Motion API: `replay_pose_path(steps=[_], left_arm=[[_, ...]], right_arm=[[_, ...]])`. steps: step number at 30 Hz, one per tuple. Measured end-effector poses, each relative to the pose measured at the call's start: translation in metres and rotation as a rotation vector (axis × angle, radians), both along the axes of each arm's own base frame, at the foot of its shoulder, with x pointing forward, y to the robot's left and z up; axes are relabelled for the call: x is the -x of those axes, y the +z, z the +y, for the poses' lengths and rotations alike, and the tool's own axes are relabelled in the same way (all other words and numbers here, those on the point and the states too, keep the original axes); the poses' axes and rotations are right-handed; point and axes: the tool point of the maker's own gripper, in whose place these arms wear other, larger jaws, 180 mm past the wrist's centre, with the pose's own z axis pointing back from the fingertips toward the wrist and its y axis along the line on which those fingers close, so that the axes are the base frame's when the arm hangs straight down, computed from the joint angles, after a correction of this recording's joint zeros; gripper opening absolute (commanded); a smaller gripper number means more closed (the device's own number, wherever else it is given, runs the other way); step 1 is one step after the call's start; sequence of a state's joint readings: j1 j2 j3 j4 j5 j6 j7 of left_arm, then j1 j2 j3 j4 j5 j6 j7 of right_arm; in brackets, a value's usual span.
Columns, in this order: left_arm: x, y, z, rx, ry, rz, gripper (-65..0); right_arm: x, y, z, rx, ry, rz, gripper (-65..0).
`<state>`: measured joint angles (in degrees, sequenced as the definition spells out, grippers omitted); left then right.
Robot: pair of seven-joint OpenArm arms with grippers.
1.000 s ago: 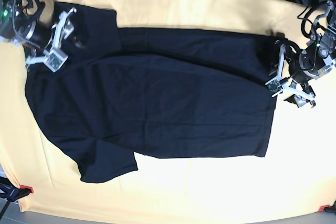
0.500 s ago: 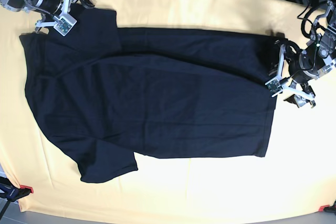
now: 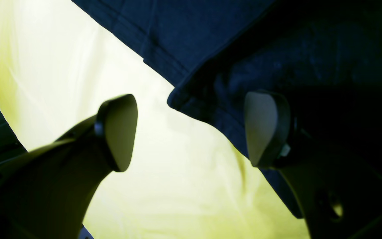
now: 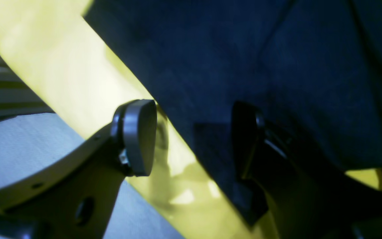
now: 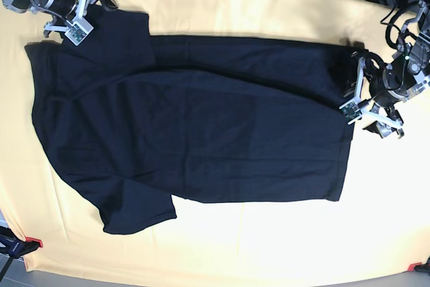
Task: Fold the T-shirt properly
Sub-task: 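Release and reposition the right gripper along the folded shirt edge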
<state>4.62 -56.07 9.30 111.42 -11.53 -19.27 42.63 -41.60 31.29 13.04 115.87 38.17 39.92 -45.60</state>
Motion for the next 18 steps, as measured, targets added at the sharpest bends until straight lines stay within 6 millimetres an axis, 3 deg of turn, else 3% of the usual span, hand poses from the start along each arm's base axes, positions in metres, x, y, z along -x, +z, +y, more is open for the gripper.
replay_pose_path(steps=[2,7,11,18], left_arm=[[0.0000,0.0000,-0.0001,0.000,0.000,0.000,-15.6],[0.0000,0.0000,0.0000,0.000,0.000,0.000,-15.6],[0.0000,0.0000,0.0001,0.000,0.000,0.000,-15.6],[0.0000,0.0000,0.0001,0.000,0.000,0.000,-15.6]], right_arm=[[-0.0014,-0.0011,-0.0002,-0.017,-0.013,-0.005,-29.6],[-0.0049,-0.0012,-0.0015,-0.012,-0.015,-0.010,-52.4],[-0.0040,-0.0015,-0.0014,-0.012,-0.015,-0.008,-65.0],[-0.0044,-0.0002,-0.0011,-0.005,-0.008,-0.012,-65.0]])
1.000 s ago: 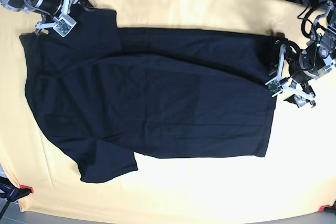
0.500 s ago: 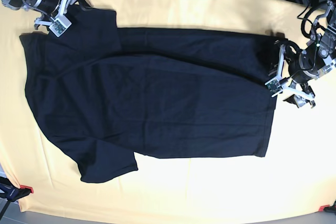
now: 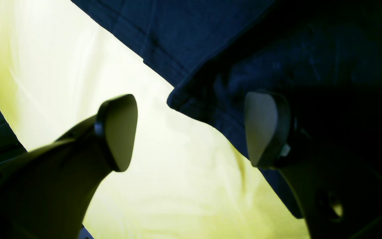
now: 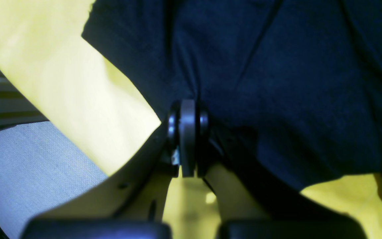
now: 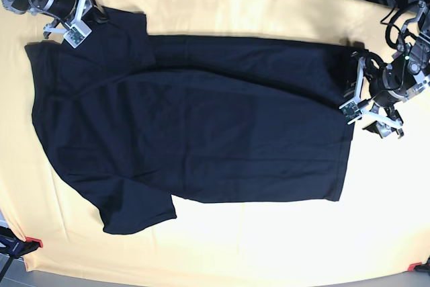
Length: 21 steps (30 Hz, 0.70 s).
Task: Fold the T-shirt properly
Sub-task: 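Release and reposition the right gripper along the folded shirt edge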
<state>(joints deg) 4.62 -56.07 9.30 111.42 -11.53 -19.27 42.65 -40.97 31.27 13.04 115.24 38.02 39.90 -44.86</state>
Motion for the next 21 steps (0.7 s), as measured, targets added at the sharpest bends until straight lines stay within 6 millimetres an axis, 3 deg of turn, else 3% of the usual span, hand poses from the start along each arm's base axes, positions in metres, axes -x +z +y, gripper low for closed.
replay_pose_path(steps=[6,15,21], left_arm=[[0.000,0.000,0.000,0.000,0.000,0.000,-15.6],[0.000,0.000,0.000,0.000,0.000,0.000,-15.6],[0.000,0.000,0.000,0.000,0.000,0.000,-15.6]], right_arm=[[-0.017,0.030,0.017,0.017,0.072,-0.117,-65.0],[-0.077,0.060,0.011,0.093,0.085,-0.316,-65.0],[-0.105,0.081,0.012,0.084,0.081,-0.416,-65.0]])
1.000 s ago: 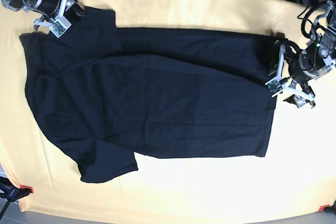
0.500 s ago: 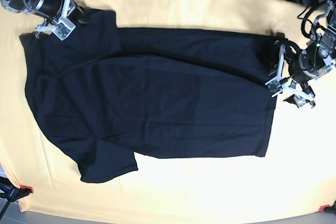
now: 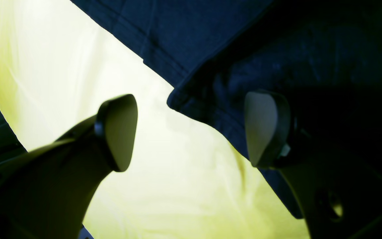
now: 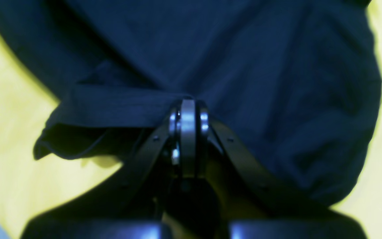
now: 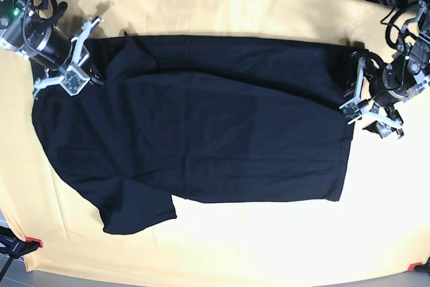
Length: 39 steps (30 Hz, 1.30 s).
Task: Fold the T-shirt properly
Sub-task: 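Release and reposition the right gripper along the folded shirt edge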
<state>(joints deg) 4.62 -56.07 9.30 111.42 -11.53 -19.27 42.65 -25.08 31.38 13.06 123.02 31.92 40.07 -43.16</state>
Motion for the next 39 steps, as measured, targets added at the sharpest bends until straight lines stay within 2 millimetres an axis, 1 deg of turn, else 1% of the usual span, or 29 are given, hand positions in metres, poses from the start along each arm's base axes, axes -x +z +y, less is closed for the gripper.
replay_pose_path(steps=[2,7,11,13,15,18,20,22,24,26,28,32,35,36,39], left_arm=[[0.000,0.000,0.000,0.000,0.000,0.000,-15.6],[0.000,0.000,0.000,0.001,0.000,0.000,-15.6],[0.000,0.000,0.000,0.000,0.000,0.000,-15.6],[0.000,0.000,0.000,0.000,0.000,0.000,-15.6],[-0.001,0.001,0.001,0.002,0.008,-0.006,-15.6],[-0.001,0.001,0.001,0.001,0.010,-0.006,-15.6],[-0.001,0.000,0.002,-0.002,0.012,-0.004,-15.6],[-0.001,0.000,0.002,-0.003,0.012,-0.003,-15.6],[-0.001,0.000,0.002,-0.003,0.012,-0.003,-15.6],[-0.001,0.000,0.002,-0.003,0.012,-0.003,-15.6],[-0.001,0.000,0.002,-0.003,0.013,-0.003,-15.6],[-0.001,0.000,0.002,-0.003,0.013,-0.003,-15.6],[-0.001,0.000,0.002,-0.003,0.012,-0.003,-15.6],[-0.001,0.000,0.002,-0.004,0.013,-0.003,-15.6],[-0.001,0.000,0.002,-0.003,0.012,-0.003,-15.6]], right_arm=[[-0.010,0.005,0.000,-0.022,-0.004,-0.031,-65.0],[-0.035,0.010,-0.010,-0.044,-0.037,-0.068,-65.0],[-0.054,0.019,-0.012,-0.116,-0.058,-0.092,-65.0],[-0.063,0.019,-0.014,-0.119,-0.064,-0.096,-65.0],[-0.073,0.014,-0.012,-0.120,-0.057,-0.087,-65.0],[-0.083,-0.002,0.003,-0.127,-0.018,-0.042,-65.0],[-0.090,-0.015,0.007,-0.083,0.002,-0.017,-65.0],[-0.102,-0.020,0.007,-0.035,0.013,-0.013,-65.0],[-0.115,-0.014,0.007,-0.006,0.023,-0.036,-65.0],[-0.127,-0.003,0.008,0.005,0.027,-0.073,-65.0],[-0.137,0.003,0.002,0.016,-0.004,-0.097,-65.0],[-0.150,0.004,-0.015,0.058,-0.083,-0.117,-65.0],[-0.155,0.004,-0.019,0.032,-0.121,-0.131,-65.0],[-0.155,0.002,-0.020,0.030,-0.124,-0.125,-57.5],[-0.156,-0.003,-0.025,0.027,-0.153,-0.111,-25.3]])
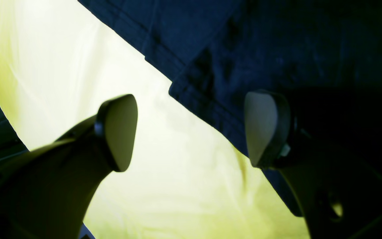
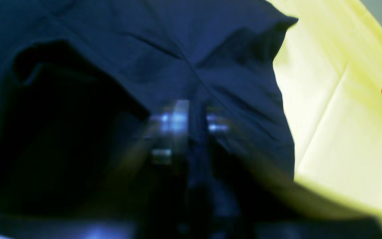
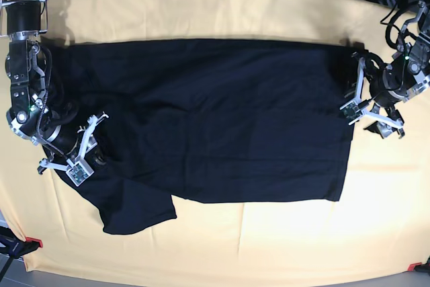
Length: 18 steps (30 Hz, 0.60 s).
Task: Fold the T-shirt properly
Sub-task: 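Release and reposition the right gripper along the folded shirt edge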
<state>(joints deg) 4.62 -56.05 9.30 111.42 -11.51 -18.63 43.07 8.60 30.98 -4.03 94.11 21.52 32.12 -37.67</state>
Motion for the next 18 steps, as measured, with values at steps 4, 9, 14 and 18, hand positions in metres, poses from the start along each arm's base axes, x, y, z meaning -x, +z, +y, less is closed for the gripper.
replay_pose_path(steps=[4,9,14,18], left_arm=[[0.000,0.000,0.000,-0.001,0.000,0.000,-15.6],[-0.013,0.010,0.016,-0.068,0.058,-0.090,-29.1],[0.001,-0.001,0.010,-0.073,-0.005,0.006,-44.2],[0.041,-0.021,-0.014,-0.031,-0.201,0.230,-44.1]], right_arm=[[-0.001,-0.002,-0.013,0.026,-0.060,0.034,-14.0],[-0.012,0.014,-0.049,0.114,-0.192,0.089,-14.0],[0.009,0.011,-0.015,0.000,-0.009,0.220,-14.2],[0.043,0.009,0.012,-0.070,0.165,0.339,-14.2]])
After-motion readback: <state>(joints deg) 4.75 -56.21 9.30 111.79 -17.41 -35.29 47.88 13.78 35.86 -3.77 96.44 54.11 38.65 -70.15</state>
